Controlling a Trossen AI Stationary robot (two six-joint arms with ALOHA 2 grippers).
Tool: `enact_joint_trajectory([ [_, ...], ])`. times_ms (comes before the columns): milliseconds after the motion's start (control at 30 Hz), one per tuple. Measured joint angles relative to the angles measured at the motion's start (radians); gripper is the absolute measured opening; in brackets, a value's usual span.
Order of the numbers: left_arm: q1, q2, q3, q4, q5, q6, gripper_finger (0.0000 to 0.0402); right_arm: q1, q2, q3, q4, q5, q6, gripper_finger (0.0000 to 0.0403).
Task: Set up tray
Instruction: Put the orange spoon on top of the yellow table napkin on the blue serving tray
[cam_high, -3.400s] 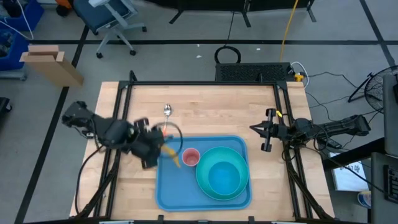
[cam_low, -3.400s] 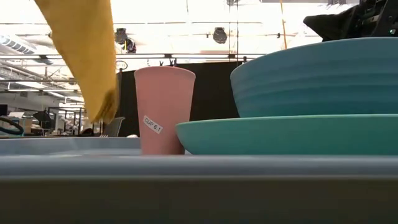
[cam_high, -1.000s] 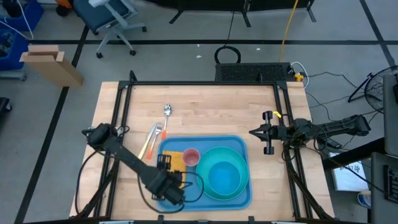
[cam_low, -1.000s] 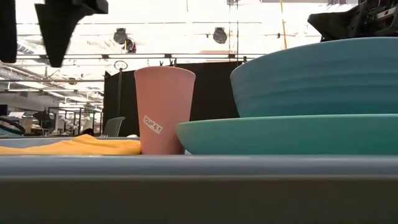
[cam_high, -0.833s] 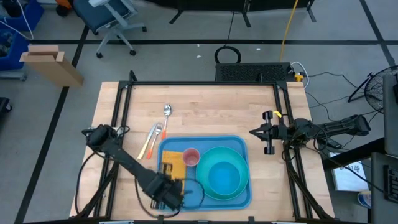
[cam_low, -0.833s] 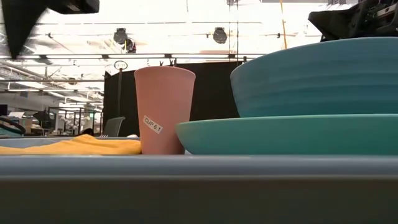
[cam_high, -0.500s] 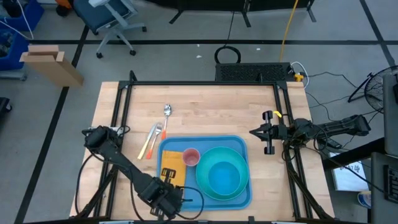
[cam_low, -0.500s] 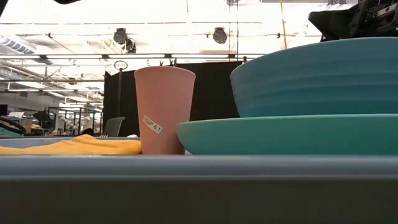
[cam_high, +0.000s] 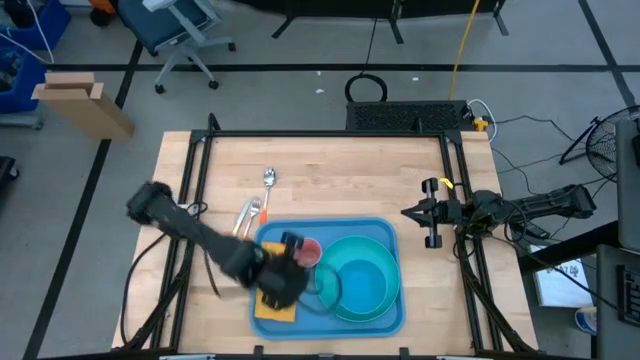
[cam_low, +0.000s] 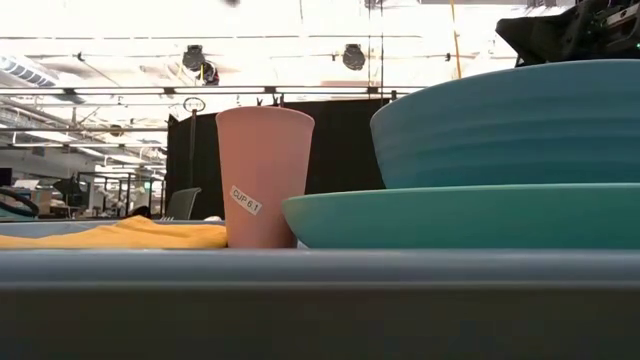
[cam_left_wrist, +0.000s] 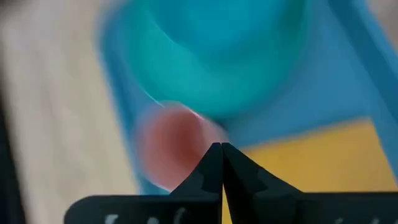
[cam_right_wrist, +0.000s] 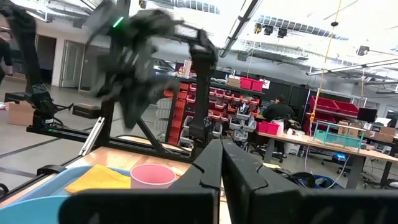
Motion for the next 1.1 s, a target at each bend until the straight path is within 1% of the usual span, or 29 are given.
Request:
enact_joint_trajectory([
  [67, 0.044, -0.071, 0.000, 0.085, -0.015, 0.098, 0.0004, 0.000, 0.000, 0.000, 0.000, 0.001, -0.004, 0.0000],
  [133, 0.103, -0.139, 0.001, 0.175, 0.017, 0.205, 0.0003, 0.000, 0.000, 0.000, 0.000, 0.000, -0.018, 0.0000],
  [267, 0.267, -0.237, 0.002, 0.310, 0.231, 0.367, 0.0003, 0.000, 0.001, 0.000, 0.008, 0.000, -0.018, 0.0000],
  [333, 0.360, -0.268, 0.002, 0.321, 0.308, 0.399, 0.0002, 0.000, 0.002, 0.000, 0.005, 0.000, -0.016, 0.0000],
  [433, 0.476, -0.322, -0.013, 0.271, 0.373, 0.403, 0.0002, 0.000, 0.003, 0.000, -0.013, -0.003, -0.016, 0.0000],
  [500, 0.529, -0.390, -0.079, 0.276, 0.399, 0.403, 0.0001, 0.000, 0.003, 0.000, -0.016, -0.005, -0.016, 0.0000],
  [567, 0.567, -0.487, -0.183, 0.312, 0.396, 0.385, 0.0001, 0.000, 0.003, 0.000, -0.023, -0.024, -0.016, 0.0000],
  [633, 0.609, -0.601, -0.319, 0.382, 0.373, 0.323, 0.0001, 0.000, 0.003, 0.000, -0.031, -0.027, -0.017, 0.0000],
  [667, 0.633, -0.665, -0.406, 0.424, 0.349, 0.268, 0.0001, 0.000, 0.003, 0.000, -0.032, -0.026, -0.018, 0.0000],
  [767, 0.691, -0.828, -0.658, 0.534, 0.260, 0.054, 0.0001, 0.000, 0.003, 0.000, -0.062, -0.025, -0.017, 0.0000],
  [833, 0.717, -0.907, -0.802, 0.552, 0.239, -0.120, 0.0001, 0.000, 0.003, 0.000, -0.075, -0.025, -0.015, 0.0000],
  [900, 0.721, -0.963, -0.915, 0.559, 0.209, -0.272, 0.0001, 0.000, 0.003, 0.000, -0.080, -0.025, -0.011, 0.0000],
  [967, 0.707, -1.002, -1.012, 0.553, 0.154, -0.393, 0.0001, 0.000, 0.003, 0.000, -0.081, -0.024, 0.005, 0.0000],
  [1033, 0.682, -1.024, -1.089, 0.556, 0.114, -0.466, 0.0001, 0.000, 0.003, 0.000, -0.079, -0.023, 0.009, 0.0000],
  [1100, 0.658, -1.035, -1.137, 0.553, 0.084, -0.507, 0.0001, 0.000, 0.003, 0.000, -0.079, -0.023, 0.009, 0.0000],
])
